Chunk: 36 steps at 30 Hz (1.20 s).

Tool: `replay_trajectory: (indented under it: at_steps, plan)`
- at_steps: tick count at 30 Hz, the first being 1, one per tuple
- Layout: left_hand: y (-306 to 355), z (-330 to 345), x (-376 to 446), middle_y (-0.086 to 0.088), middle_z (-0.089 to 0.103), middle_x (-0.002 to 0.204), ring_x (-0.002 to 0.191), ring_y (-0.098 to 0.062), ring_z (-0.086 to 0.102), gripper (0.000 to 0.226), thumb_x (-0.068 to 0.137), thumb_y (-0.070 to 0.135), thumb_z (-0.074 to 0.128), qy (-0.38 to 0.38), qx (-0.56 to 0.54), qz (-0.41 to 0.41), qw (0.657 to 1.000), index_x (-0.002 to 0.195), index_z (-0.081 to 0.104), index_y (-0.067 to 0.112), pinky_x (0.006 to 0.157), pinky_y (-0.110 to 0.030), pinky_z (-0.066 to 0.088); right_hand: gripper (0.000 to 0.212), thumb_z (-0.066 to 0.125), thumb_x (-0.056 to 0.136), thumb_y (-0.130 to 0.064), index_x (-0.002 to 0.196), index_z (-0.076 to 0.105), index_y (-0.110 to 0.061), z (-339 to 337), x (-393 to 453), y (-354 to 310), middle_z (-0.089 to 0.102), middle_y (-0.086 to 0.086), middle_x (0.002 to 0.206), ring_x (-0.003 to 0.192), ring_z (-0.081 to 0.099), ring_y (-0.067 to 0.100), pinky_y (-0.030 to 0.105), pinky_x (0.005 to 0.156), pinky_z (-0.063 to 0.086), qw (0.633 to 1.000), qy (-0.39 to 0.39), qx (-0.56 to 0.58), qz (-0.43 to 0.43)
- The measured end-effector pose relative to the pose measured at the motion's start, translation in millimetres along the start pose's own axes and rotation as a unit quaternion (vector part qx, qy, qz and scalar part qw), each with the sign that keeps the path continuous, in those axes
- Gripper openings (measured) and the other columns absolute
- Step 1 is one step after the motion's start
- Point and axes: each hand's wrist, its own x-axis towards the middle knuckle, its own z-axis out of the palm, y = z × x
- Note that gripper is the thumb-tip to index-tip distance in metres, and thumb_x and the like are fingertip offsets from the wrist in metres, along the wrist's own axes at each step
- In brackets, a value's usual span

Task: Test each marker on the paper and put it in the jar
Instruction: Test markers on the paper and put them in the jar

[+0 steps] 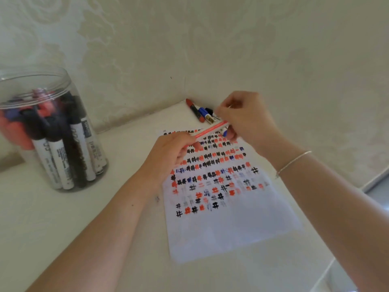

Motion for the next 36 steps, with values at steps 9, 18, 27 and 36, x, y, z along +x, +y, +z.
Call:
replay_trajectory:
  at_steps: [9,18,27,36]
  plan:
    - [9.4,-9.2,-14.3,0.006,0.040,0.027,0.023,-0.004,0.035,0.048,0.096,0.034,0.051,0.189,0.039,-0.002,0.981,0.064,0.063,0.001,0.034,-0.009,0.027,0.050,0.050,0.095,-0.030,0.050,0.038,-0.012,42.4,-25.6,-0.1,0.033,0.002,0.044,0.042,0.031,0.017,0.019,0.043,0.031,0.968,0.036,-0.196,-0.151]
    - [18.1,-6.8,-26.6,0.007,0.038,0.026,0.023,-0.004,0.033,0.051,0.098,0.019,0.049,0.242,0.054,0.022,0.969,0.048,0.051,0.009,0.034,-0.010,0.025,0.053,0.049,0.094,-0.024,0.046,0.033,-0.014,48.6,-32.8,-12.4,0.028,-0.005,0.040,0.037,0.024,0.010,0.014,0.038,0.026,0.988,0.039,-0.129,-0.075]
    - [57.6,-11.0,-25.9,-0.002,0.061,0.071,0.052,-0.006,0.059,0.016,0.096,0.035,0.050,0.257,0.100,0.135,0.952,0.101,0.042,0.023,0.047,-0.021,0.049,0.029,0.055,0.094,-0.022,0.069,0.054,-0.008,50.5,-27.5,-14.6,0.032,-0.004,0.042,0.037,0.026,0.011,0.026,0.042,0.027,0.953,0.011,0.255,0.161]
    - [110.0,-60.5,-42.2,0.002,0.069,0.089,0.074,-0.017,0.072,0.039,0.095,0.011,0.055,0.379,0.018,0.345,0.859,0.129,0.039,0.024,0.074,-0.026,0.055,0.029,0.052,0.097,-0.026,0.082,0.062,-0.003,89.1,-24.1,-83.9,0.048,0.003,0.052,0.038,0.040,0.013,0.027,0.046,0.037,0.902,-0.091,0.412,0.091]
